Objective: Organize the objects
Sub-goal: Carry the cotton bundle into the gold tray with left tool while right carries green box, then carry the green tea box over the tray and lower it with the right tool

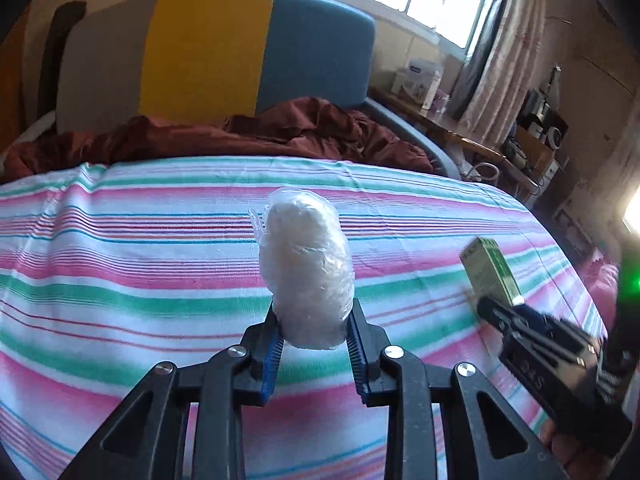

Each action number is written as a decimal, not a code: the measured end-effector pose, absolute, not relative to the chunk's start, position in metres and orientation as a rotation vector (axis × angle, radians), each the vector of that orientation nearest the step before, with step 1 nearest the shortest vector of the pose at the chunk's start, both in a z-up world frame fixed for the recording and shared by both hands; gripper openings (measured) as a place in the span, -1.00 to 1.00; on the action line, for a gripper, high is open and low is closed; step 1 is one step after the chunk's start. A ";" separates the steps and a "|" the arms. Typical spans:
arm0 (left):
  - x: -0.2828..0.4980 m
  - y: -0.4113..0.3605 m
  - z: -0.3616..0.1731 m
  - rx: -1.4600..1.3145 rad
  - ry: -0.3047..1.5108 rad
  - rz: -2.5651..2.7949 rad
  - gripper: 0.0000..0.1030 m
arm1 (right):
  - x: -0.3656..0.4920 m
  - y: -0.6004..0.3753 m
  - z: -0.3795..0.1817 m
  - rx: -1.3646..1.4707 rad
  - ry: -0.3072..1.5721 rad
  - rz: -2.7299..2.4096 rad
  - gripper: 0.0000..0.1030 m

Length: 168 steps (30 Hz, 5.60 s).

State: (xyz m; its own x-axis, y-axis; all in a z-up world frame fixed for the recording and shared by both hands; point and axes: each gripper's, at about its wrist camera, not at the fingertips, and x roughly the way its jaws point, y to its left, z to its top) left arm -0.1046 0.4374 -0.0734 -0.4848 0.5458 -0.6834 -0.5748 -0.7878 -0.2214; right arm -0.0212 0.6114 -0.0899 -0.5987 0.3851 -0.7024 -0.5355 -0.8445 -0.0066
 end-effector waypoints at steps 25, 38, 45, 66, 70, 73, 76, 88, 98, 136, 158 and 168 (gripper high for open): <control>-0.033 0.366 -0.048 -0.828 0.112 2.299 -0.44 | -0.005 0.537 -0.065 -0.888 0.147 2.553 -0.38; -0.018 0.292 -0.031 -0.908 -0.031 2.282 -0.44 | -0.013 0.522 -0.081 -0.972 0.065 2.516 -0.38; -0.023 0.227 -0.007 -0.906 -0.120 2.350 -0.44 | -0.013 0.508 -0.073 -0.971 0.006 2.550 -0.38; -0.089 0.047 -0.043 -1.361 -0.368 2.429 -0.44 | -0.006 0.455 -0.033 -0.894 0.044 2.672 -0.38; -0.093 0.047 -0.052 -1.421 -0.321 2.367 -0.44 | -0.005 0.430 -0.017 -0.857 0.047 2.739 -0.38; -0.087 0.051 -0.055 -1.433 -0.261 2.351 -0.44 | -0.005 0.412 -0.005 -0.838 0.056 2.790 -0.38; -0.084 0.051 -0.057 -1.457 -0.220 2.349 -0.38 | -0.005 0.392 0.005 -0.820 0.076 2.841 -0.38; -0.059 0.045 -0.035 -1.330 -0.194 2.373 0.07 | -0.007 0.338 0.013 -0.852 0.132 2.957 -0.38; -0.041 0.007 -0.030 -1.171 -0.381 2.463 0.15 | -0.016 0.263 0.010 -0.970 0.124 3.078 -0.38; -0.036 -0.042 -0.019 -1.161 -0.530 2.591 0.15 | -0.094 0.130 -0.029 -1.362 -0.053 2.998 -0.38; -0.030 -0.036 -0.010 -1.191 -0.367 2.746 0.15 | -0.130 0.128 -0.048 -1.507 0.025 2.909 -0.37; -0.030 -0.037 -0.011 -1.203 -0.386 2.767 0.15 | -0.095 0.134 -0.036 -1.526 0.092 2.980 -0.09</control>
State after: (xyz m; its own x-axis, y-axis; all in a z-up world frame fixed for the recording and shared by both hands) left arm -0.0299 -0.0372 -0.0113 -0.6829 0.1912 -0.7050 0.0093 -0.9628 -0.2701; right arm -0.0950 0.1338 -0.0362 -0.5676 -0.2082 -0.7965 0.1584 -0.9770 0.1425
